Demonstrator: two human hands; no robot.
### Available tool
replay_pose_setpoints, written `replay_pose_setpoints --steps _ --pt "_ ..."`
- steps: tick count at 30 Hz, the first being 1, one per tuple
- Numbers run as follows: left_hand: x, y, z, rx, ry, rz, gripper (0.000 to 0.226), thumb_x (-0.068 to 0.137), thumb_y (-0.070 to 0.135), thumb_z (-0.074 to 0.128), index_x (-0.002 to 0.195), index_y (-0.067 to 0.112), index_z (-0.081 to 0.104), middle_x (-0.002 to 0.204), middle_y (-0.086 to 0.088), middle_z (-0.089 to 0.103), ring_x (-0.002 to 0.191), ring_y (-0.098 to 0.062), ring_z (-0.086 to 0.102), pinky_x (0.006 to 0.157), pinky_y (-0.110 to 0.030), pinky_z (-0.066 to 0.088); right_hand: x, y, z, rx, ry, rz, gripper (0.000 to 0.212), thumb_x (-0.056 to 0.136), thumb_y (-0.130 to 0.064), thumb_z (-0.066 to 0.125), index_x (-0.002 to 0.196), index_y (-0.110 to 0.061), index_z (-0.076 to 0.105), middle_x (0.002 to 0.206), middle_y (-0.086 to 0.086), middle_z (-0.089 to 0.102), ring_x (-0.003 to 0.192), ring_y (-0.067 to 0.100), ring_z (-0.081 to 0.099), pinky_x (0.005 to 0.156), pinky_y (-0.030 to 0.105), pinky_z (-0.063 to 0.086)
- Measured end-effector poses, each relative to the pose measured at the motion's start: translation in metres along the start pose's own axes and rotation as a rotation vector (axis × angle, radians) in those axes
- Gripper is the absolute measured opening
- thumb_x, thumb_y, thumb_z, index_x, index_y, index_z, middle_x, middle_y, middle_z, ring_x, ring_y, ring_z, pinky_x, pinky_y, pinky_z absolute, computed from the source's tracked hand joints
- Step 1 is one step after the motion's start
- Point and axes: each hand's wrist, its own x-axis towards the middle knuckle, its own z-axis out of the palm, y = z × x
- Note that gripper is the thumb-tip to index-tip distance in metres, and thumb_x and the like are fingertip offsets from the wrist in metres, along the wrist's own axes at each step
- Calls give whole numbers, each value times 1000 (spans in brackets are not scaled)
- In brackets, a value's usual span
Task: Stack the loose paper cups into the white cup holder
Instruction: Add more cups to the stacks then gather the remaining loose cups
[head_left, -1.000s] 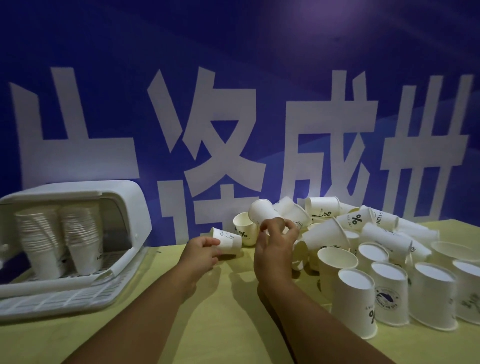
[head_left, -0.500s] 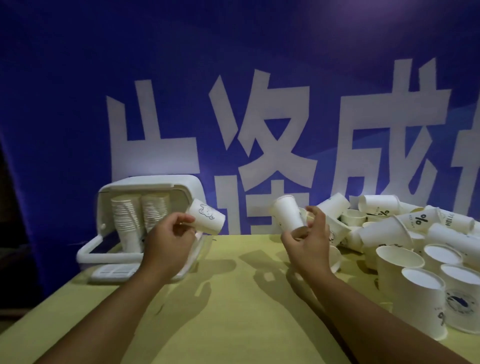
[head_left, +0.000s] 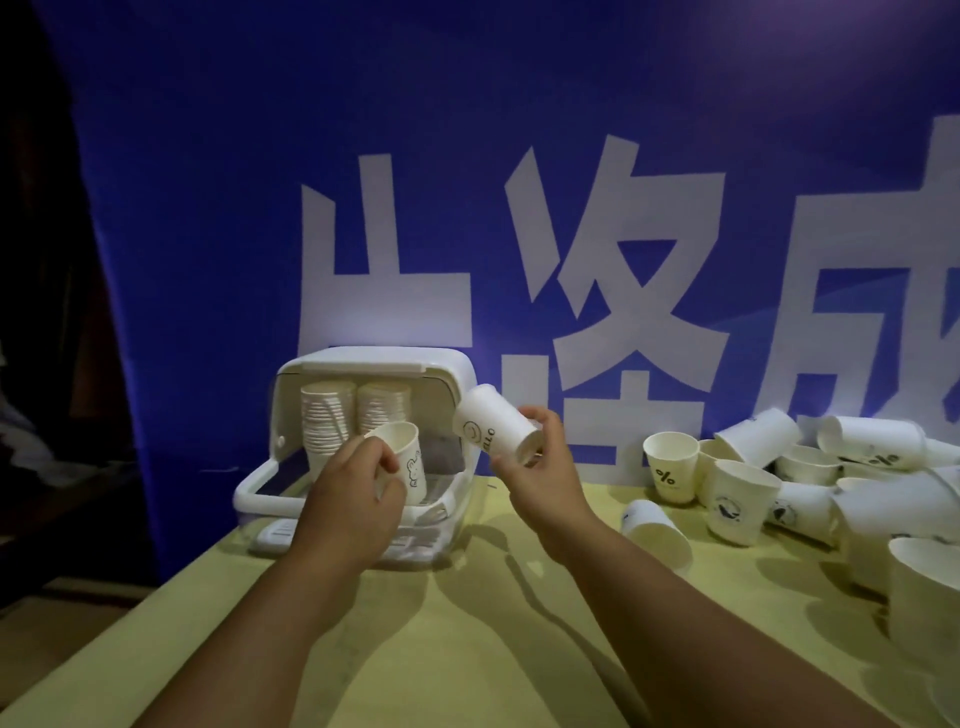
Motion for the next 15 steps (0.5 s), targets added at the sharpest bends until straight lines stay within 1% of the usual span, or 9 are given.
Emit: replay_pose_setpoints --steps 2,4,6,8,9,11,12,13,15 --pt "2 -1 -1 35 -22 1 15 91 17 61 84 26 51 96 9 54 86 -16 56 69 -37 53 6 0 13 -17 32 2 64 81 -1 75 125 -34 42 125 0 46 108 22 56 71 25 62" --pt "2 -2 -1 59 -43 0 16 92 20 61 83 28 51 94 11 54 87 -15 55 70 -37 53 9 3 21 -67 75 8 68 76 -3 80 123 -32 41 120 -2 47 106 21 56 76 29 62" --pt "3 -2 -1 57 -51 -2 17 91 20 62 82 28 50 93 13 54 88 -14 54 71 -38 53 10 9 24 -125 87 5 71 73 -8 84 121 -33 37 115 -6 46 102 20 57 70 23 61" --pt "3 -3 -2 70 -56 -7 16 91 22 62 83 28 50 93 14 54 88 -13 53 71 -37 51 9 15 25 -198 73 -12 71 71 -14 86 117 -33 35 110 -9 45 96 18 57 60 15 55" --pt "4 -3 -2 83 -62 -9 15 91 23 62 83 28 50 93 14 54 87 -12 53 71 -37 50 8 16 25 -230 72 -19 70 71 -19 87 115 -32 34 108 -9 46 95 18 58 58 13 52" --pt "4 -6 -2 98 -69 -8 14 91 25 62 82 28 51 91 13 56 84 -12 53 72 -37 50 7 19 24 -285 78 -37 68 71 -26 88 112 -31 34 108 -9 47 95 17 59 60 13 51" --pt "4 -7 -1 98 -79 -10 14 92 25 62 82 28 52 91 12 57 83 -12 54 72 -38 51 6 20 24 -308 80 -44 69 71 -29 88 112 -32 33 109 -9 48 97 17 59 64 15 53" --pt "3 -7 0 96 -99 -18 14 93 26 62 82 28 53 91 12 58 83 -12 55 73 -39 53 6 21 24 -325 80 -45 71 70 -30 89 114 -34 33 110 -10 48 100 18 60 70 20 57" --pt "1 -7 1 87 -150 -40 15 95 26 61 83 29 53 92 12 59 84 -11 58 73 -38 55 4 22 24 -361 65 -59 86 69 -31 89 127 -44 27 114 -13 47 103 21 61 85 35 59"
